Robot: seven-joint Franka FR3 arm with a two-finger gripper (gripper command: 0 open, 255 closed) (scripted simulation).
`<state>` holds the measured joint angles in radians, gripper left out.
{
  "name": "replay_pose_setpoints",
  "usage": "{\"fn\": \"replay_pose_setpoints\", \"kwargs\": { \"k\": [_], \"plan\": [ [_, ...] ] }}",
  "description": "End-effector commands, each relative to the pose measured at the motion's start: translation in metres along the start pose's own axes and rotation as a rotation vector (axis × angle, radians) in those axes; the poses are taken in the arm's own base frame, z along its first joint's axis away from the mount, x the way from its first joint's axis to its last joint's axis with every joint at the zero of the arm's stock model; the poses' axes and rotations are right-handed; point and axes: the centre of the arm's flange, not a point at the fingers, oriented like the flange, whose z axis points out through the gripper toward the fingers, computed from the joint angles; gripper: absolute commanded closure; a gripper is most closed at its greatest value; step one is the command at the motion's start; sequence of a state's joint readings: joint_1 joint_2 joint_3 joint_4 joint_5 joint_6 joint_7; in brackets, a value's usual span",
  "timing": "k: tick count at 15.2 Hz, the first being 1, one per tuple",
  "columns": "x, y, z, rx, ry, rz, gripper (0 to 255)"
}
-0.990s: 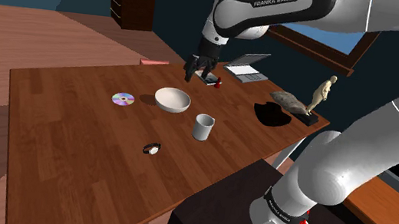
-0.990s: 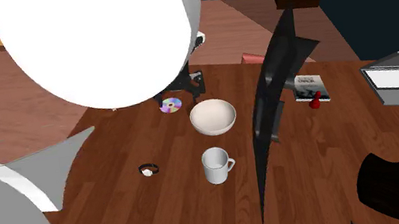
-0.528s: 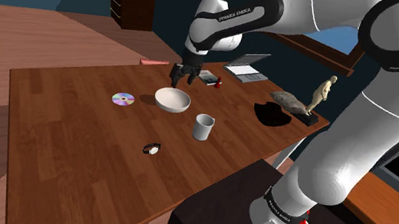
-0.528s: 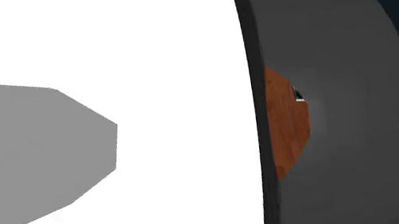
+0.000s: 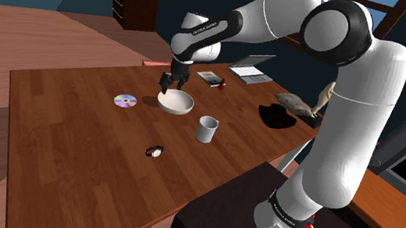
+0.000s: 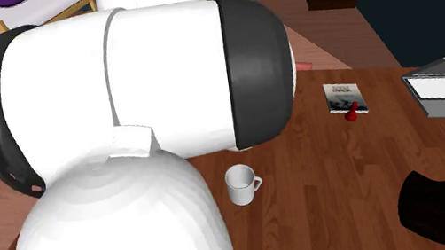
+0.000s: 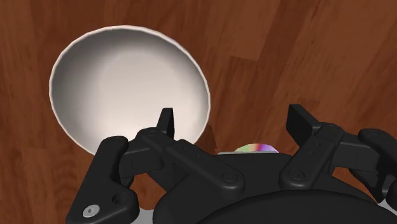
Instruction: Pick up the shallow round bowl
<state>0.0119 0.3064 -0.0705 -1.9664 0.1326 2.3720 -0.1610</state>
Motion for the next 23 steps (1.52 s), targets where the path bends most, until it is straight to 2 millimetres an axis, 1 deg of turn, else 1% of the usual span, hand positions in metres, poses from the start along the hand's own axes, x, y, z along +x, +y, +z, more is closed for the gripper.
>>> {"fn": "replay_pose_setpoints", "kwargs": {
  "k": [1,5,12,14,15,23],
  "plan": [
    [0.016,0.004,0.023,0.000,-0.001,-0.007,0],
    [0.048,0.010,0.062,-0.001,-0.004,-0.019,0],
    [0.044,0.013,0.098,-0.001,-0.004,-0.019,0],
    [0.044,0.013,0.101,-0.001,-0.004,-0.019,0],
    [0.044,0.013,0.101,-0.001,-0.004,-0.019,255],
    [0.044,0.013,0.101,-0.001,-0.004,-0.019,255]
  ]
}}
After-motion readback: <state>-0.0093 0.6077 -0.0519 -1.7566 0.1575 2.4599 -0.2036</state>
